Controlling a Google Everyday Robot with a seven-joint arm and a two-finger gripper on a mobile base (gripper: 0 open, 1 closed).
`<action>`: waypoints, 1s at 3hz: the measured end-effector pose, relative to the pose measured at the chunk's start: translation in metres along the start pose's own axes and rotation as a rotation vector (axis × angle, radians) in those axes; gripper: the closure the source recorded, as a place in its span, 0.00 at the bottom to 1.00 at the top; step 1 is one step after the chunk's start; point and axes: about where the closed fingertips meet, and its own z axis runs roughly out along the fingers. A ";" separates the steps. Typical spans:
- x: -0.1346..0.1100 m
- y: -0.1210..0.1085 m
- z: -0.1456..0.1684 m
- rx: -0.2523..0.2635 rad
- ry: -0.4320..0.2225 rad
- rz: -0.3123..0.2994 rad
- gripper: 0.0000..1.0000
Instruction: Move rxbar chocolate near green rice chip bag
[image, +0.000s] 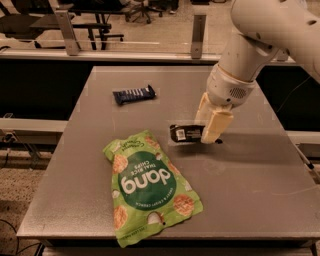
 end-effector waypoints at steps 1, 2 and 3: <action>-0.011 0.012 0.001 -0.026 -0.034 -0.040 0.52; -0.019 0.021 0.003 -0.045 -0.059 -0.069 0.28; -0.024 0.027 0.009 -0.062 -0.075 -0.093 0.05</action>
Offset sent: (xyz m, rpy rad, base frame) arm -0.0427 0.0185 0.0042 0.0762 0.0756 0.1241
